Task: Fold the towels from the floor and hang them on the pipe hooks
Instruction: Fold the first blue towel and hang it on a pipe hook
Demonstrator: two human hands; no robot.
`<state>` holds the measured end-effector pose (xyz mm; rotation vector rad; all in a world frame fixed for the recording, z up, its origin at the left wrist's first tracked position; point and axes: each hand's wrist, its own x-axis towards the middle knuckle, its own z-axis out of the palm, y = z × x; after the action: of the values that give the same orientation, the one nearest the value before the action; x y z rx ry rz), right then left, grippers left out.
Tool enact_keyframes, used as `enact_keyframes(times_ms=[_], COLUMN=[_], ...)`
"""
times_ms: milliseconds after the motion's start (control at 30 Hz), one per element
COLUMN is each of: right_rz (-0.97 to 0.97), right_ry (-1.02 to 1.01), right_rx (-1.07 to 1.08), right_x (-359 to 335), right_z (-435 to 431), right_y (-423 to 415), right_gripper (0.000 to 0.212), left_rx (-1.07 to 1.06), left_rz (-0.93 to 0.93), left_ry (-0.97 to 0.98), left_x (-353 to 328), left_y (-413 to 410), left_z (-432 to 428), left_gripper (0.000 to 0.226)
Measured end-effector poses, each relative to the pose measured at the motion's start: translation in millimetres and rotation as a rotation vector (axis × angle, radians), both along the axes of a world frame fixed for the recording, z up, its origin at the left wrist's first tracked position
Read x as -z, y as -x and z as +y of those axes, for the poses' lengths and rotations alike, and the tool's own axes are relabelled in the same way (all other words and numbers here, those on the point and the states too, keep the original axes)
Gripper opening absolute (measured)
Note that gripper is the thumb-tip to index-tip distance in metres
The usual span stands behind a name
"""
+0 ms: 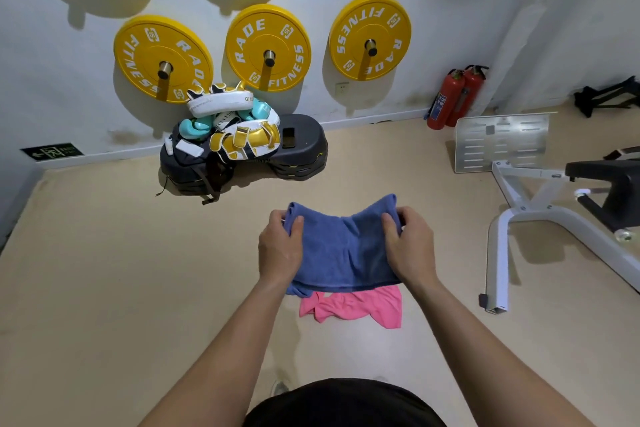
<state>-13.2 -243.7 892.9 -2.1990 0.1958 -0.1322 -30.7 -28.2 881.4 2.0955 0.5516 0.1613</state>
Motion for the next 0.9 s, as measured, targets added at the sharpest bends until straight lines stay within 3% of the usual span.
enact_keyframes(times_ms=[167,533,667,900], right_rz=[0.057,0.139,0.108,0.205], right_ry=[-0.054,-0.149,-0.130,-0.219], right_rx=[-0.104,-0.156,-0.299,-0.485], right_x=[1,7,-2,-12], right_z=[32,40,38,32], right_y=[20,37,38,40], right_gripper=[0.015,0.022,0.016,0.052], left_rx=[0.099,0.133,0.134,0.197], left_rz=[0.049,0.040,0.016,0.025], left_ry=[0.135,0.150,0.184,0.340], left_x=[2,-2,-2,-11], left_y=[10,16,17,19], left_z=[-42,-58,-55,-45], left_gripper=[0.020,0.015,0.017,0.014])
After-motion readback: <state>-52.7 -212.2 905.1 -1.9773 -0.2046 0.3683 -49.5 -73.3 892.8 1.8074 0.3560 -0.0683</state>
